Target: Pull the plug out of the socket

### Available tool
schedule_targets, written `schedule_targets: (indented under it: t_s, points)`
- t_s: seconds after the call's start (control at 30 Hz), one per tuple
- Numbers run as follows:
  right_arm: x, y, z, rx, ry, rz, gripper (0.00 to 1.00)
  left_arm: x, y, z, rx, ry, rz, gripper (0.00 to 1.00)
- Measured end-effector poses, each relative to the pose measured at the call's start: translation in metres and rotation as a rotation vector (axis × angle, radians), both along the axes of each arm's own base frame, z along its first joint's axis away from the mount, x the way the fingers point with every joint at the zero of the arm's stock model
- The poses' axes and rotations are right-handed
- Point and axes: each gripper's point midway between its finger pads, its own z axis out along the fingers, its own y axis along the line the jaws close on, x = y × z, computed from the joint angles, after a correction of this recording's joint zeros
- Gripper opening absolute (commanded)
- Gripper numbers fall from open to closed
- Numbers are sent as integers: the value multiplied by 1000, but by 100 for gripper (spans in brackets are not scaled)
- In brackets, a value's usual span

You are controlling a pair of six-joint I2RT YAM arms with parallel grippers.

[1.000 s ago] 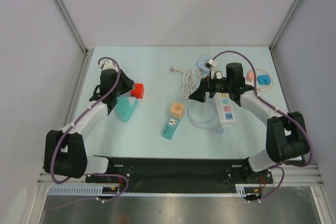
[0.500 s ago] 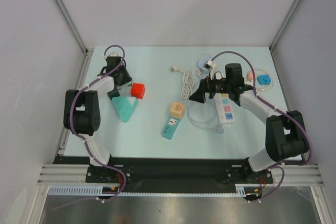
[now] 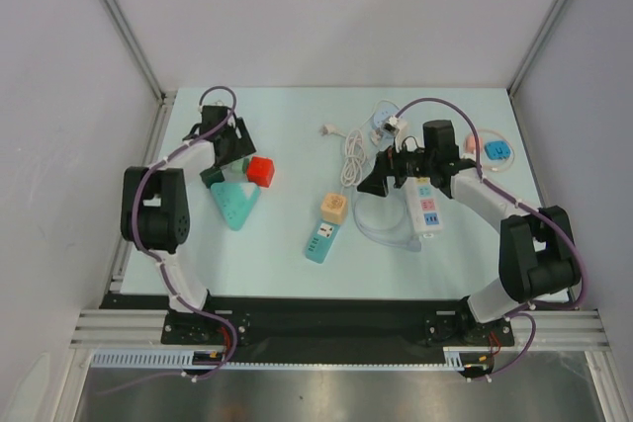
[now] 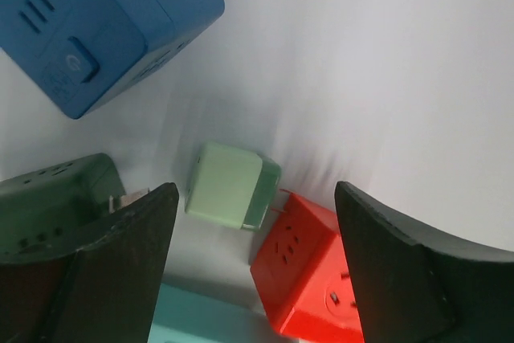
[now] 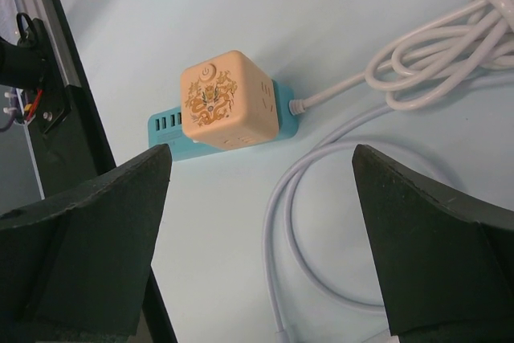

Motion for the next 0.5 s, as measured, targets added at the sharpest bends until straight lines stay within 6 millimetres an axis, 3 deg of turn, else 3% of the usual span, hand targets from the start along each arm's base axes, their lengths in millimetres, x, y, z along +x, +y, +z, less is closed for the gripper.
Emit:
schedule_targets:
  t_s: [0.1, 0.23, 0.3, 0.37, 0.5]
  points:
    - [-1, -1, -2, -17, -10, 13, 100, -7, -3, 29, 12, -57, -39, 87]
    - [-2, -5, 0, -48, -48, 42, 100, -22, -24, 88, 10, -197, -149, 88]
    - [-3, -8, 3, -64, -71, 53, 100, -33, -51, 112, 2, -268, -237, 89]
    - [-3, -13, 8, -74, -95, 54, 100, -55, -92, 121, -17, -303, -357, 99]
    - [3, -31, 23, -81, -140, 15, 100, -114, -169, 110, -61, -288, -592, 99]
